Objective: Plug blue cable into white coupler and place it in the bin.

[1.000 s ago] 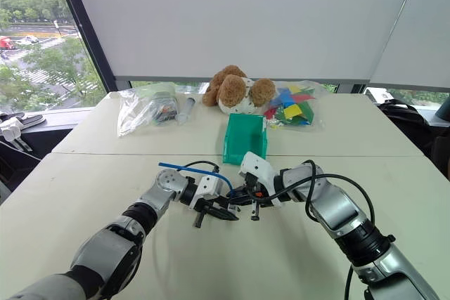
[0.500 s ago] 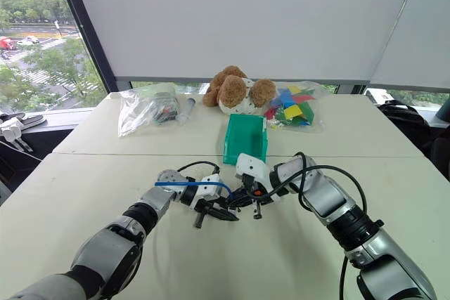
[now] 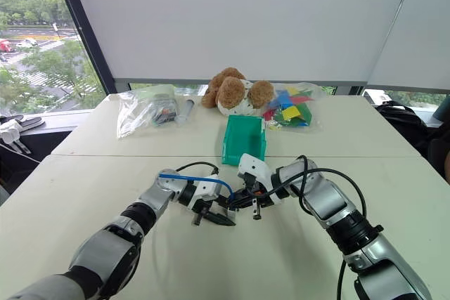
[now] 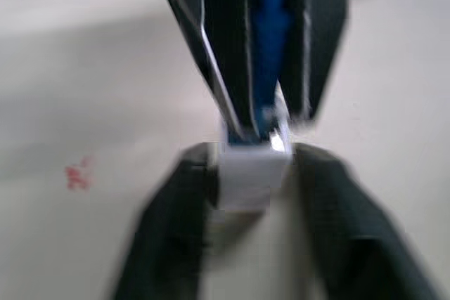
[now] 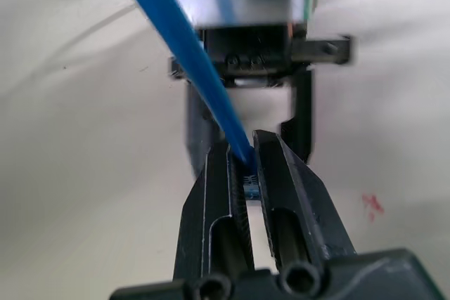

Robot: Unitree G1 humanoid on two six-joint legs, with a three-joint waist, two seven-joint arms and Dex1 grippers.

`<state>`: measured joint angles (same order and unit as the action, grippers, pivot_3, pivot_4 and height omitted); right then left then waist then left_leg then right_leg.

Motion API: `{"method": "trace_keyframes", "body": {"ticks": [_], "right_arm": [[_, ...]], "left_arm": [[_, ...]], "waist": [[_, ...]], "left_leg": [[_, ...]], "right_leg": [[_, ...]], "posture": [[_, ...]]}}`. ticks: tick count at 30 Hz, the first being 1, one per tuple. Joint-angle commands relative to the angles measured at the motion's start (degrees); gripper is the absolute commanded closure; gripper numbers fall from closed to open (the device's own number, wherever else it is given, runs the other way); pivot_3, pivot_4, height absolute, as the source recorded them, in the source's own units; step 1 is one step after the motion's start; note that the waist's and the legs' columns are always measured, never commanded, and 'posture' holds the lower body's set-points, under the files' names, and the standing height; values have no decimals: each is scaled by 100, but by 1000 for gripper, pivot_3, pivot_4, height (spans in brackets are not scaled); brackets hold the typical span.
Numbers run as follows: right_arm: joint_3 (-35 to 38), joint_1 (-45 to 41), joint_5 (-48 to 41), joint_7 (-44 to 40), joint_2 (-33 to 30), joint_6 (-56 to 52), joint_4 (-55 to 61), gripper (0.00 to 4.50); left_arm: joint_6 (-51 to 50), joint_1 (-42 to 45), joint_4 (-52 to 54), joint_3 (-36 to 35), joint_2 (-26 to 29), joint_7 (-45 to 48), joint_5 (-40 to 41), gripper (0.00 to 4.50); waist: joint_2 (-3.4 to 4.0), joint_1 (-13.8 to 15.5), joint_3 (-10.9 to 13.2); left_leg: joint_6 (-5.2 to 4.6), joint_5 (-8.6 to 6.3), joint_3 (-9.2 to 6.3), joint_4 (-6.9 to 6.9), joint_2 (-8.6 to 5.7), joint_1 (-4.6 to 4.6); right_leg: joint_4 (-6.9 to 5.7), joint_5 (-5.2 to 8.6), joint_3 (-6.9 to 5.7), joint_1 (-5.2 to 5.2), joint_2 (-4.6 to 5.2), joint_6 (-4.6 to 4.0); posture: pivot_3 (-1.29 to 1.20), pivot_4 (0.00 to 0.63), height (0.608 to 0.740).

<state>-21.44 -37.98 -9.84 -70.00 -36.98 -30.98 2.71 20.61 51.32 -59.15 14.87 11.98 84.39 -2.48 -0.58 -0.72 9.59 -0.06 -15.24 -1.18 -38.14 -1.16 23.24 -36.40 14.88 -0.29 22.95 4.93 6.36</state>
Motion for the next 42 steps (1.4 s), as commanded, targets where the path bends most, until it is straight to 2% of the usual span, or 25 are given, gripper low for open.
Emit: {"method": "trace_keyframes", "body": {"ticks": [1,2,7,10,15,17,21,24,27,31,33,39,41,42], "right_arm": [[216,61,-127,28,-165,-317,340,4500],[304,36,-178,62,-187,-389,437,4500],[918,-693,-266,474,-185,-543,353,4500],[1075,-1363,-146,744,-56,-435,-400,4500],[989,-2652,362,1227,362,285,-2662,4500],[868,-3132,644,1481,723,795,-3953,4500],[833,-3712,1038,1894,1247,1428,-5901,4500],[1015,-3964,1100,2082,1494,1640,-6793,4500],[1133,-4092,1169,2274,1619,1801,-7289,3314],[1335,-4248,1187,2541,1643,1904,-7560,1277],[1454,-4389,1176,2596,1590,1958,-7563,117],[1895,-4834,933,2114,1178,1818,-7075,47],[1909,-4761,918,1799,998,1690,-6702,47],[1840,-4482,932,1569,809,1526,-6082,47]], "left_arm": [[-255,-150,494,-208,419,60,185,454],[-410,-209,711,-272,529,115,299,29],[-1377,-511,1905,-829,1167,-49,930,29],[-1725,-656,2244,-1048,1349,-293,1114,29],[-2343,-914,2869,-1287,1494,-739,1367,29],[-2692,-1058,3275,-1386,1532,-931,1517,29],[-3125,-1295,3876,-1471,1622,-1215,1703,29],[-3368,-1419,4210,-1520,1647,-1392,1818,29],[-3582,-1529,4505,-1538,1663,-1542,1943,0],[-3803,-1629,4778,-1569,1663,-1728,2100,0],[-3876,-1649,4839,-1579,1669,-1788,2167,0],[-4006,-1671,4950,-1541,1703,-1867,2299,0],[-4043,-1672,4985,-1524,1716,-1878,2334,0],[-4060,-1673,5006,-1517,1729,-1878,2339,0]], "waist": [[1,-5,1],[1,-4,2],[22,3,28],[24,9,29],[26,-10,30],[25,-14,31],[25,-45,31],[29,-37,33],[33,-40,36],[35,-50,37],[35,-51,37],[49,-43,49],[48,-25,49],[48,-27,49]], "left_leg": [[0,0,0,0,0,4],[0,0,0,0,1,11],[1,0,3,2,-1,32],[3,2,4,2,-2,36],[4,2,10,3,-4,34],[7,4,13,8,-4,34],[12,6,24,13,-3,31],[19,11,26,18,-2,31],[23,13,28,20,-2,32],[27,15,30,20,-2,32],[28,16,30,20,-1,31],[29,17,36,21,-1,31],[29,16,36,22,-1,32],[29,16,36,22,-2,32]], "right_leg": [[-1,0,0,6,0,0],[-3,0,1,15,1,0],[-11,0,3,45,7,0],[-15,0,3,50,9,-1],[-17,0,3,49,9,-1],[-21,0,4,52,8,0],[-58,0,9,72,10,-1],[-66,0,10,79,9,-1],[-66,0,13,80,10,-1],[-66,0,15,82,9,-1],[-67,0,15,83,9,-1],[-67,0,18,87,9,-1],[-66,0,19,86,10,-1],[-66,0,18,85,10,-1]], "posture": [[0,150,740],[0,150,740],[0,150,740],[0,150,740],[0,150,740],[0,150,740],[0,150,740],[0,150,740],[0,150,740],[0,150,740],[0,150,740],[0,150,740],[0,150,740],[0,150,740]]}}
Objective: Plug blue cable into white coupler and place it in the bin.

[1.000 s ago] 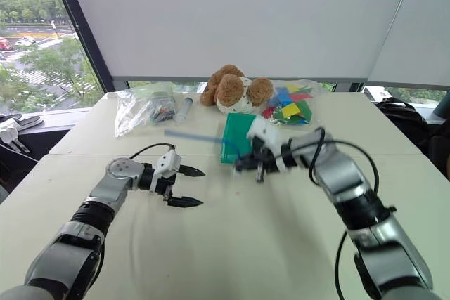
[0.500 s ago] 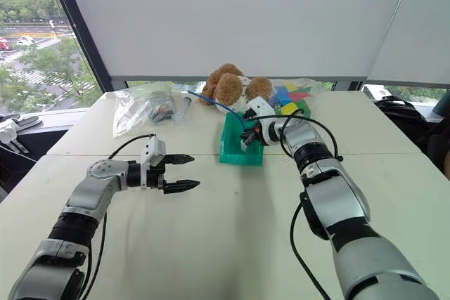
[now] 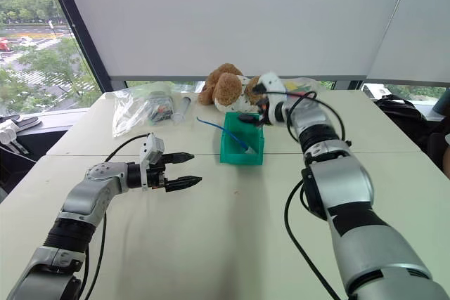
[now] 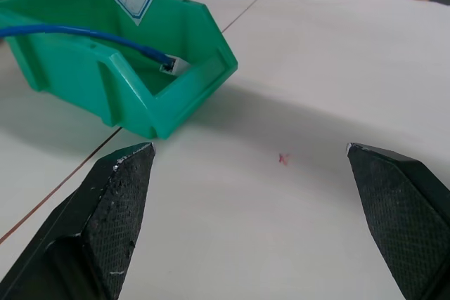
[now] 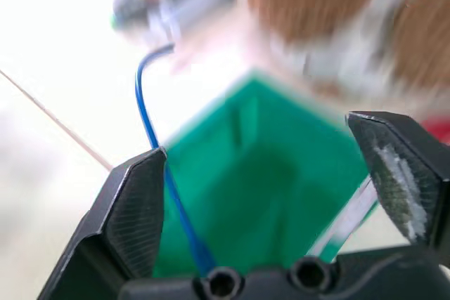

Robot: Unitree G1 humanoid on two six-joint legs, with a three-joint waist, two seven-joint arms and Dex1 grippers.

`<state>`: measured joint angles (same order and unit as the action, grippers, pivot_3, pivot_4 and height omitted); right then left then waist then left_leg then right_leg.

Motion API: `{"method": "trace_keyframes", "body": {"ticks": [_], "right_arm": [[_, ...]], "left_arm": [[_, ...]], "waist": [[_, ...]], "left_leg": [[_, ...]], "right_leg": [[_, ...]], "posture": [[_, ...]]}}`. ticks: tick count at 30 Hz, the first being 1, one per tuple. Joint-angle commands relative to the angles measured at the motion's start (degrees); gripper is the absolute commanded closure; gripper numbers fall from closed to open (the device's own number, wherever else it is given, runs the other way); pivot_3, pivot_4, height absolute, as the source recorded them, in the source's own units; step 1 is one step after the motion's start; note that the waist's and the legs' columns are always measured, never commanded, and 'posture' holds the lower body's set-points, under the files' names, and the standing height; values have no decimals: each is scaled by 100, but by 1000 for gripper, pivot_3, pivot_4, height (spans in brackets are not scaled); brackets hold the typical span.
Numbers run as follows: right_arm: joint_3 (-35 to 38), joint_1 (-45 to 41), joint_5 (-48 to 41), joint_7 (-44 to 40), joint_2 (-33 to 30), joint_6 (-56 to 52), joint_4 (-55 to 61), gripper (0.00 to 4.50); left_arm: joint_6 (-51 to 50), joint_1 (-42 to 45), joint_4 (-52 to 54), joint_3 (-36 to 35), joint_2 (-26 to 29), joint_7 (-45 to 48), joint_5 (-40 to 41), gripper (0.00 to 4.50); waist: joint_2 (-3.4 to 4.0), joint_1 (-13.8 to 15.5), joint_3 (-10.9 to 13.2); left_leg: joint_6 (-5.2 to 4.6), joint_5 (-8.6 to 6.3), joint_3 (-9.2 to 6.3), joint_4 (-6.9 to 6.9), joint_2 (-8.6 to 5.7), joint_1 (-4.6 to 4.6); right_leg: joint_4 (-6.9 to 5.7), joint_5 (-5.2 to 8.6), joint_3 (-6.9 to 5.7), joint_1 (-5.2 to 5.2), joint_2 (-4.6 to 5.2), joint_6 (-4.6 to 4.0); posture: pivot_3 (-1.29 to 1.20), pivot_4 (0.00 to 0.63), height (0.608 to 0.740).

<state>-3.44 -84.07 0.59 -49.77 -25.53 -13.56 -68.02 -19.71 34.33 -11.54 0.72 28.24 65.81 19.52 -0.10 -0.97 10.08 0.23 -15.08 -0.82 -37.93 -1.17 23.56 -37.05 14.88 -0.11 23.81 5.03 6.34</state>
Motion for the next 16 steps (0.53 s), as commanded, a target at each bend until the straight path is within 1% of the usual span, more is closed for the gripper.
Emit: {"method": "trace_keyframes", "body": {"ticks": [1,3,5,7,8,10,11,14,16], "right_arm": [[35,554,-219,-679,-554,-617,1936,47],[97,1474,-539,-988,-965,-1573,3917,47],[270,2649,-924,-1150,-1500,-2544,6006,47],[616,3750,-1350,-1193,-1954,-3370,7675,47],[833,4198,-1574,-1172,-2108,-3712,8293,47],[1345,5070,-2010,-1188,-2339,-4151,9306,47],[1624,5383,-2242,-1128,-2336,-4381,9693,47],[2268,5910,-2725,-749,-2186,-4962,10347,47],[2562,6195,-2891,-580,-2178,-5111,10553,47]], "left_arm": [[-43,28,261,-103,129,-15,143,0],[-71,25,293,-119,192,-18,164,0],[-101,24,345,-156,305,-32,176,0],[-177,17,436,-227,428,-73,221,0],[-220,3,490,-258,480,-97,250,0],[-295,-63,650,-306,570,-147,297,0],[-360,-108,748,-335,601,-182,328,0],[-565,-262,1063,-401,679,-313,443,0],[-722,-361,1256,-457,743,-377,540,0]], "waist": [[-4,17,-1],[-4,35,-1],[-5,49,-1],[-4,65,1],[-4,53,3],[2,28,7],[0,12,8],[-1,-1,9],[-2,11,9]], "left_leg": [[0,0,1,0,0,0],[-1,-1,-8,-1,0,1],[-2,-1,-23,-1,-3,4],[-4,-3,-23,-2,-5,9],[-5,-3,-26,-4,-5,19],[-5,-3,-24,-6,-4,24],[-5,-3,-22,-6,-4,28],[-5,-3,-14,-7,3,-3],[-5,-3,-15,-7,8,-29]], "right_leg": [[1,0,0,-1,0,0],[6,0,-2,-8,0,0],[10,0,-6,-16,0,0],[9,0,-5,-10,1,0],[10,0,-6,-4,1,0],[11,1,-5,2,1,0],[11,1,-4,6,1,0],[12,1,-2,-15,-1,-1],[16,3,-3,-43,-3,-3]], "posture": [[0,150,740],[0,150,740],[0,150,740],[0,150,740],[0,150,740],[0,150,740],[0,150,740],[0,150,740],[0,150,740]]}}
